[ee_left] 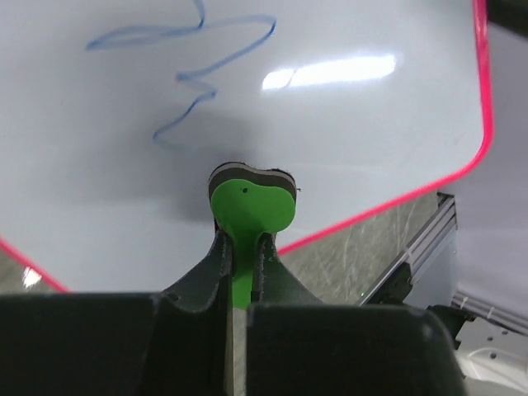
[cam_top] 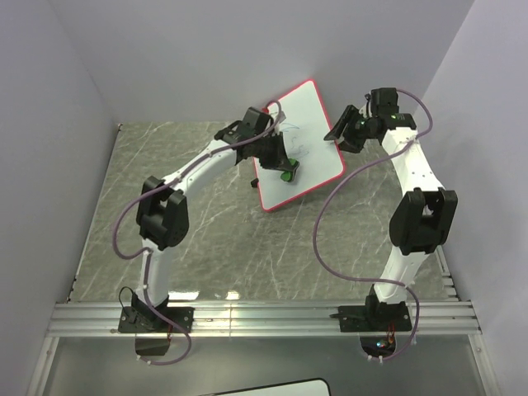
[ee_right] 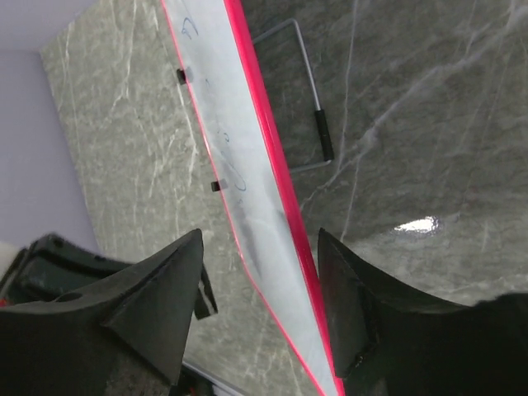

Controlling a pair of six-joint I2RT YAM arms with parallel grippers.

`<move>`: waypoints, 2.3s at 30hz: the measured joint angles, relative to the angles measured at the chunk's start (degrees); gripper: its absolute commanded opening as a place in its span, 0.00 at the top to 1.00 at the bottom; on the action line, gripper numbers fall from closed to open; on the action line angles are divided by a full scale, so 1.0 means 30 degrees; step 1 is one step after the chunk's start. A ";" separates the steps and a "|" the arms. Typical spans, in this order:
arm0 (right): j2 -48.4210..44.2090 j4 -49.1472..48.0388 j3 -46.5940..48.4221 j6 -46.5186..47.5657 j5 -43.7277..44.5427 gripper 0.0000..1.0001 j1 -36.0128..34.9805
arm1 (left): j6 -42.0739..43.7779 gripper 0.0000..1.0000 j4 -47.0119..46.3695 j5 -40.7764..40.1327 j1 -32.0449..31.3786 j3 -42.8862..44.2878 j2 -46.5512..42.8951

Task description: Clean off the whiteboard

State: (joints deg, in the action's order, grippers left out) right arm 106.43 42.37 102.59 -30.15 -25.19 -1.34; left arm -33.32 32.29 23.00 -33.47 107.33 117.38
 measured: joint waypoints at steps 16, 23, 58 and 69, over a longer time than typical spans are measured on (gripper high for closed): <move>-0.1581 -0.2994 -0.3745 0.0117 -0.1916 1.00 -0.1333 | -0.1319 1.00 -0.0831 0.2557 -0.0117 0.4641 0.3293; -0.2157 -0.3920 -0.4918 -0.0007 -0.1472 1.00 -0.1311 | -0.1698 1.00 -0.0372 0.2375 -0.0080 0.5770 0.4087; -0.3024 -0.3803 -0.5566 -0.0583 -0.0255 1.00 -0.1763 | -0.0634 1.00 -0.2433 0.3526 0.0095 0.4189 0.3577; -0.3024 -0.3723 -0.5493 -0.0590 -0.0095 1.00 -0.1894 | -0.0495 1.00 -0.0415 0.1887 0.2572 0.4845 0.5479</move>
State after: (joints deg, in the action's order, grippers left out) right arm 97.36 31.20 86.11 -31.92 -25.47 -7.03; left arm -34.81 31.05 28.67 -25.76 121.86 133.82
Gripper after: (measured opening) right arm 0.067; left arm 0.070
